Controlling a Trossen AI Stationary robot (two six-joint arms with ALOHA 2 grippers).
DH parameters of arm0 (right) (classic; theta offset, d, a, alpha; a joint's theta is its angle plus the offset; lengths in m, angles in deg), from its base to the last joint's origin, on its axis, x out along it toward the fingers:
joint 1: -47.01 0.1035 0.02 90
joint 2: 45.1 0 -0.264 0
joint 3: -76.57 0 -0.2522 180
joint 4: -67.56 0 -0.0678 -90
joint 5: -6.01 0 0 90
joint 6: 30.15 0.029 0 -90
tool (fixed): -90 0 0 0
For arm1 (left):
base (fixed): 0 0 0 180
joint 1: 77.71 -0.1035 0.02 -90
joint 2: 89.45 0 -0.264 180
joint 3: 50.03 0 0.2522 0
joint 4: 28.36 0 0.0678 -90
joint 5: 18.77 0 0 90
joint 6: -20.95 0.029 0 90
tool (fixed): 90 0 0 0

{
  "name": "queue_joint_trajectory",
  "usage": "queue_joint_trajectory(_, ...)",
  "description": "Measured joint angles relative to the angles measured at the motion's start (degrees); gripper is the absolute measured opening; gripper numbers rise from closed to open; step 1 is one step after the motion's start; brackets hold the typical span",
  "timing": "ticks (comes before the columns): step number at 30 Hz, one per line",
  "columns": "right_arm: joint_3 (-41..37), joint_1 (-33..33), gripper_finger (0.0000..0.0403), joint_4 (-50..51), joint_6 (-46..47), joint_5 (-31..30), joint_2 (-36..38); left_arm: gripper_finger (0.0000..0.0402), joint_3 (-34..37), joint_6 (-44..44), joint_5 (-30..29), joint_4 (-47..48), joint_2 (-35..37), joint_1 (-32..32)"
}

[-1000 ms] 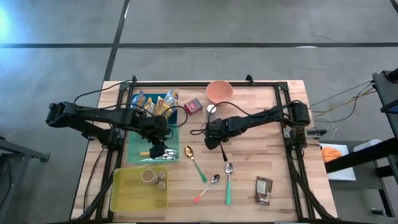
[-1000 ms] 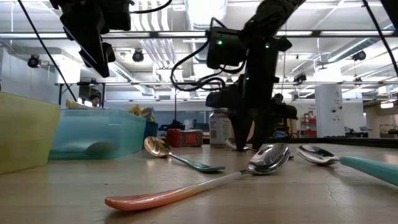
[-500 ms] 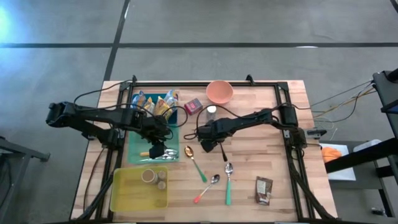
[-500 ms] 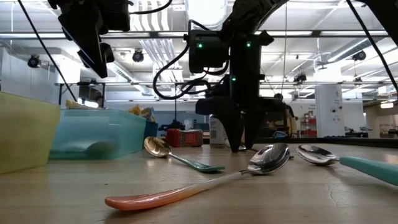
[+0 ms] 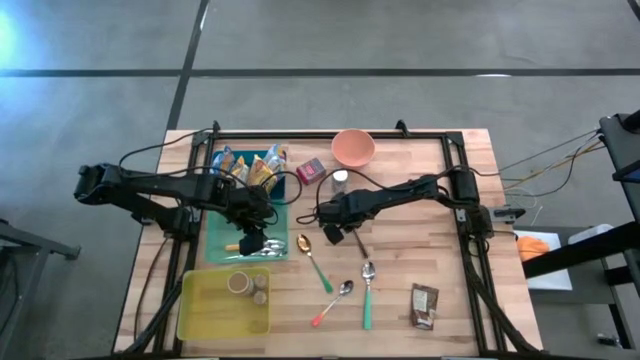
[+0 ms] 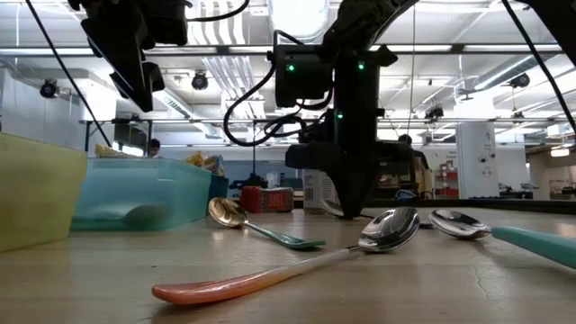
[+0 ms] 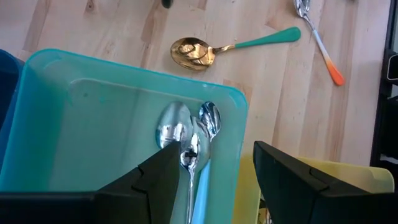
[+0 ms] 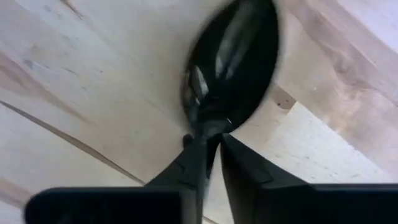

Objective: Pick & Place Food Item
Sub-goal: Put the black spoon into the light blue bin

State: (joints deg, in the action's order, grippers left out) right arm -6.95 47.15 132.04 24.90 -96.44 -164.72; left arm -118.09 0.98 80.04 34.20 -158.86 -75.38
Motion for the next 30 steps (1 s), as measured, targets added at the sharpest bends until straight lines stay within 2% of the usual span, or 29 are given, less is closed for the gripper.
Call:
queue_joint_trajectory(5,-0.4,0.0,0.0013,-0.1,0.1,0.0,0.2,0.0208,0.0,0.0,0.1,0.1,0.0,0.0)
queue_joint_trajectory(17,-0.7,0.6,0.0008,0.6,-0.2,0.7,2.3,0.0208,0.0,0.0,0.2,0.4,0.0,0.0)
queue_joint_trajectory(30,-0.7,1.6,0.0007,-0.6,-0.9,0.4,10.6,0.0208,-0.1,-4.4,0.2,0.3,0.0,0.0)
